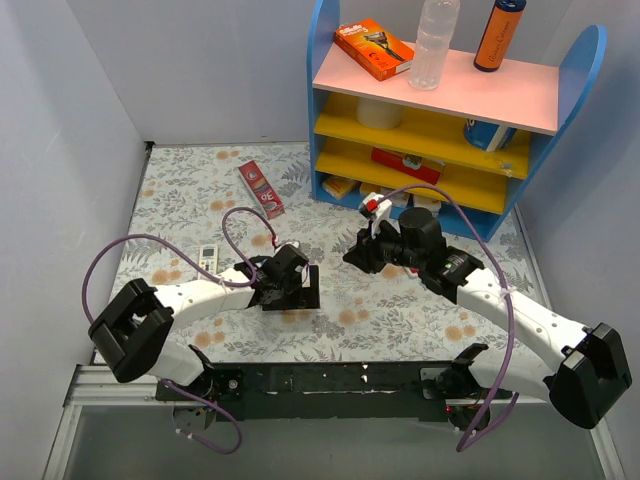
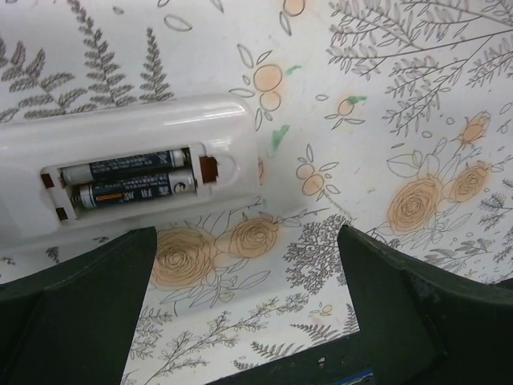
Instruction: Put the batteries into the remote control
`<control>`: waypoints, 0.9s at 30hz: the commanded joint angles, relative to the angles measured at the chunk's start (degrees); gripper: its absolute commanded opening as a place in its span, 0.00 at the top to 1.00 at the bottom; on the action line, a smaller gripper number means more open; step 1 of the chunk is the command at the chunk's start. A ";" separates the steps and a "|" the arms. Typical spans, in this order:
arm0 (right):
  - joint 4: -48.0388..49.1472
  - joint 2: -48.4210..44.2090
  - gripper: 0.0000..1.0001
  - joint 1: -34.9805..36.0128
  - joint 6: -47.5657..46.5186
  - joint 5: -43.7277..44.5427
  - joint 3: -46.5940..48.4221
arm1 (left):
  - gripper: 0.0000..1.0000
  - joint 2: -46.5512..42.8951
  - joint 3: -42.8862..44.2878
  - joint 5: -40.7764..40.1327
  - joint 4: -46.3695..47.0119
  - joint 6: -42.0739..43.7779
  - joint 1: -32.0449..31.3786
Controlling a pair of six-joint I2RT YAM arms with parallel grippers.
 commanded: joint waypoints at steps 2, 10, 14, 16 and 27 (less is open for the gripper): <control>6.80 -1.87 0.99 0.73 -9.38 -2.26 -3.93 | 0.02 -0.24 0.30 -2.35 2.60 1.51 0.75; 19.70 1.99 0.99 2.84 -23.45 -11.66 -9.39 | 0.02 -16.74 -4.80 -2.72 -0.12 -1.13 9.96; 24.64 6.90 0.99 4.33 -28.21 -13.69 -8.60 | 0.02 -21.07 -8.40 -1.39 0.05 -0.16 18.84; 24.73 9.02 0.99 4.77 -29.44 -15.36 -7.20 | 0.02 -21.69 -8.67 -0.69 0.40 -0.95 21.92; 32.97 20.28 0.99 6.27 -41.45 -23.78 -5.34 | 0.04 -21.36 -13.86 -0.51 9.72 -8.51 27.82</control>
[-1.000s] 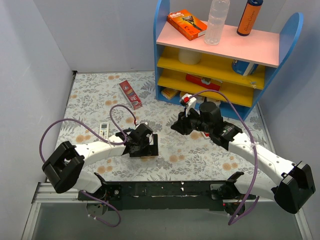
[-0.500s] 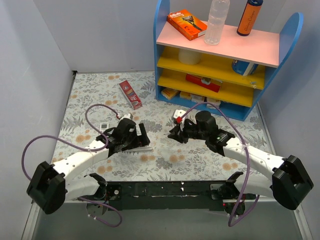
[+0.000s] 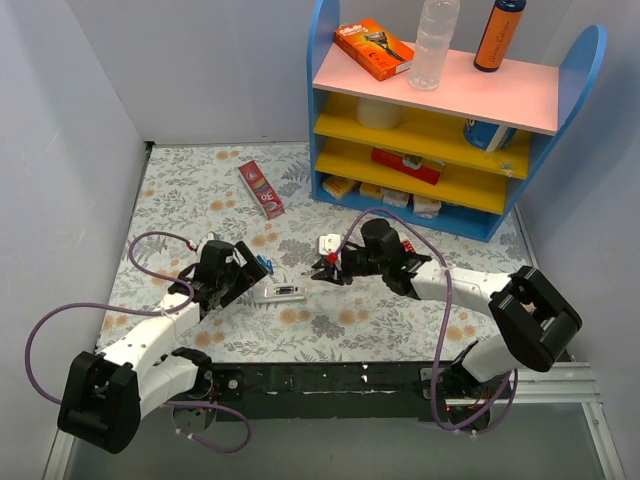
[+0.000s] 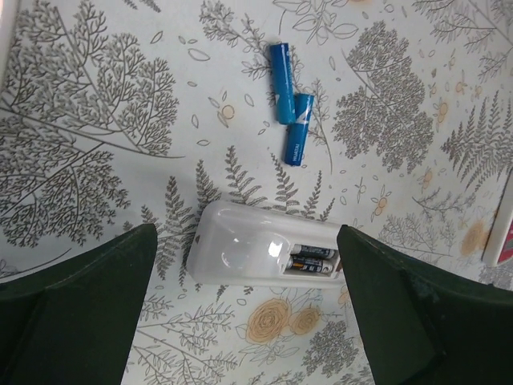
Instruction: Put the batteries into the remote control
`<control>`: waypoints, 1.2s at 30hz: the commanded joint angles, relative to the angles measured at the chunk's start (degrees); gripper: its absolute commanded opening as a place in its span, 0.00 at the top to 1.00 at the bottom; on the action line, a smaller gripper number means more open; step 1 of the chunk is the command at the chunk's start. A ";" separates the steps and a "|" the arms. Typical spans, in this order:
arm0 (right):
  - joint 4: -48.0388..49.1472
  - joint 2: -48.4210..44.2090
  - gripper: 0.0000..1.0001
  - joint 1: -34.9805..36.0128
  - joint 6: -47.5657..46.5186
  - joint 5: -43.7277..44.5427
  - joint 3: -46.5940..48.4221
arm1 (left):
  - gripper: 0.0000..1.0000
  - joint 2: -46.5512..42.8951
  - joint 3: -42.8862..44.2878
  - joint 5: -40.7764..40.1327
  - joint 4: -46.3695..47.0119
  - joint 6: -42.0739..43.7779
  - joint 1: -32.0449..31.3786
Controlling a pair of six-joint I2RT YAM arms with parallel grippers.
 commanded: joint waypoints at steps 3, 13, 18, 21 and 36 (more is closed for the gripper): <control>12.54 1.33 0.99 1.16 -17.31 -8.80 -3.37 | 0.05 4.15 0.94 -0.03 6.40 -1.95 0.93; 9.49 7.30 0.99 3.26 -25.93 -9.96 0.93 | 0.17 13.73 4.54 8.30 10.36 1.38 1.11; 4.74 9.32 0.99 3.97 -31.65 -8.21 2.69 | 0.22 18.04 6.39 13.06 12.21 4.45 1.02; 3.60 10.11 0.99 3.97 -33.32 -7.94 3.22 | 0.23 20.23 6.75 17.01 13.70 5.43 1.02; -1.33 13.19 0.99 6.96 -29.37 -1.62 7.08 | 0.10 12.25 2.80 8.85 11.15 2.88 1.02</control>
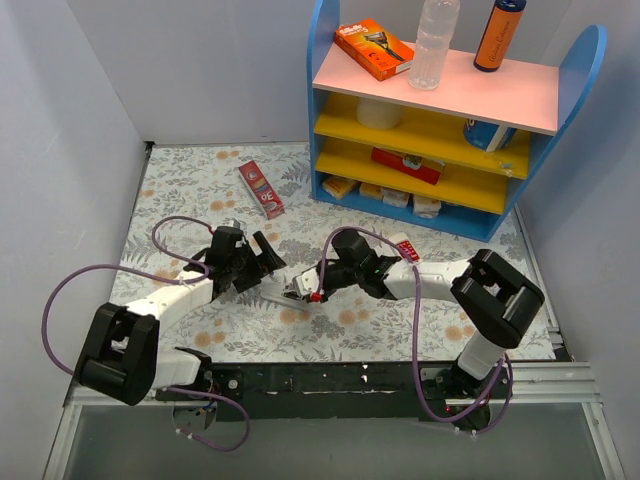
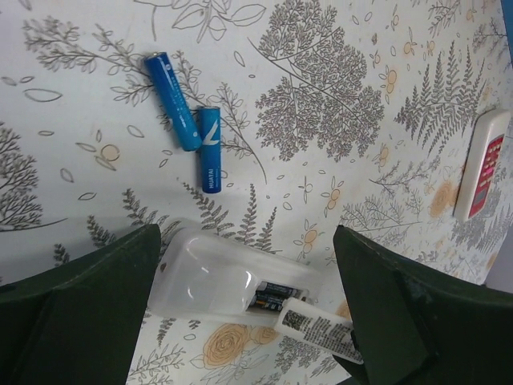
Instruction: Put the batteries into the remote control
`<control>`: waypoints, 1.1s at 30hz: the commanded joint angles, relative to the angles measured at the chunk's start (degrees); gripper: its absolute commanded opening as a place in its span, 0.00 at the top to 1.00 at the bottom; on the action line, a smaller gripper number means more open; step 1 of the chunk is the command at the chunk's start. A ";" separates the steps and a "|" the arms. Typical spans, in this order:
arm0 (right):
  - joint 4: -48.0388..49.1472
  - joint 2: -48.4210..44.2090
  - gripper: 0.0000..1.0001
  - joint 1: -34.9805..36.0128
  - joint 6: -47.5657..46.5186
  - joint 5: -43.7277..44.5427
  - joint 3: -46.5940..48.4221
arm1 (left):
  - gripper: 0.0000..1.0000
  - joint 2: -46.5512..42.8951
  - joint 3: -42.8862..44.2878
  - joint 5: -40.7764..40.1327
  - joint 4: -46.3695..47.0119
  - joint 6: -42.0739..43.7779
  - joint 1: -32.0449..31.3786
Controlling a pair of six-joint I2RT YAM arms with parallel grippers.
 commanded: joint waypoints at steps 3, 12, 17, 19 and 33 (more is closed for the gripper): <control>-1.46 1.79 0.99 1.47 2.37 2.74 2.76 | 0.12 -5.57 -3.53 -4.80 -2.07 -1.21 0.08; -0.32 3.37 0.99 2.18 5.98 5.73 3.99 | 0.21 -4.43 -5.03 -1.90 -0.23 -1.38 0.00; 0.56 3.55 0.99 2.44 7.47 5.99 4.17 | 0.27 -4.52 -5.82 -1.11 0.30 -1.56 0.00; 0.82 3.20 0.99 2.62 7.65 5.73 4.08 | 0.31 -4.43 -6.08 -0.75 0.65 -1.65 0.00; 0.21 4.86 0.99 3.32 10.55 7.22 5.48 | 0.39 -5.40 -7.14 1.18 0.65 -2.35 0.00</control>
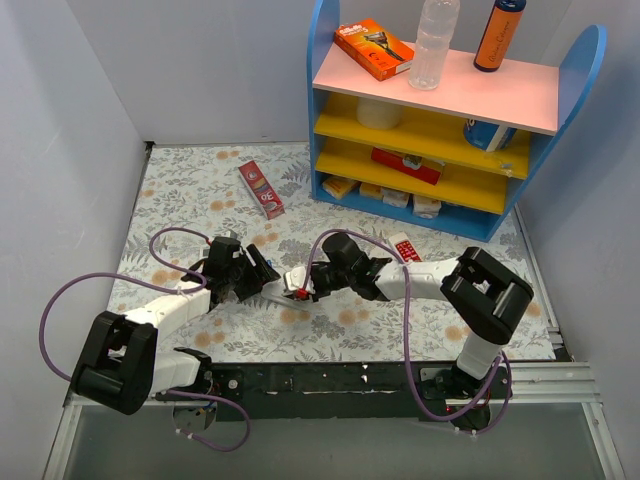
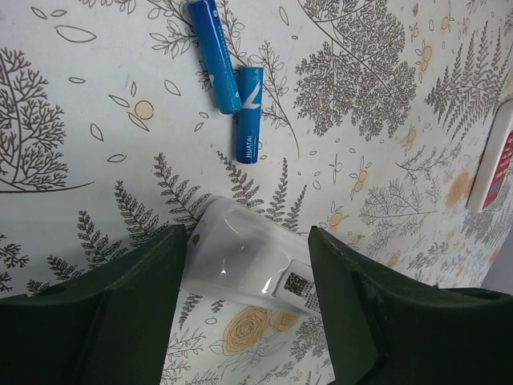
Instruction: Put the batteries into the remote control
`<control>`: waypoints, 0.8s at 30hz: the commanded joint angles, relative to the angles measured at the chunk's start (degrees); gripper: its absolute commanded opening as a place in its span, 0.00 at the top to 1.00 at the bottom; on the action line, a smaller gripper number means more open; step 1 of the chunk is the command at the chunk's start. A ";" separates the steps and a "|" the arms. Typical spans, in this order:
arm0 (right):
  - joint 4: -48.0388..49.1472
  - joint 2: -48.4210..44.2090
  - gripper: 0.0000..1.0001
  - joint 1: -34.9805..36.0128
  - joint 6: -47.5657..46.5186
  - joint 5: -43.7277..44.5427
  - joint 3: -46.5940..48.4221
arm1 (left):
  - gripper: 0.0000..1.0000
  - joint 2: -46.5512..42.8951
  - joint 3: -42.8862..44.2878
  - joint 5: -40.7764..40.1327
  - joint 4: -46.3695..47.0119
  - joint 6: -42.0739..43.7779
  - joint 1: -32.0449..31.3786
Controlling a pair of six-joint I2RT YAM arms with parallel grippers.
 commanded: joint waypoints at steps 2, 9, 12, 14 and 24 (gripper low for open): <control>1.28 1.61 0.99 0.68 2.03 1.67 3.12 | 0.40 -1.33 -1.30 1.51 -0.29 -0.41 0.00; -0.65 2.22 0.99 1.11 3.08 4.75 4.27 | 0.40 -1.68 -1.30 2.12 -0.37 -0.58 0.00; -2.58 2.40 0.99 1.29 3.43 5.89 4.97 | 0.40 -1.69 -1.30 2.48 -0.29 -0.84 0.08; -3.46 2.31 0.98 1.64 3.52 5.90 4.97 | 0.41 -1.86 -1.39 2.92 -0.29 -0.93 0.00; -6.80 2.84 0.84 1.91 1.50 6.95 4.70 | 0.38 -2.30 -1.57 3.00 -0.20 -1.02 0.08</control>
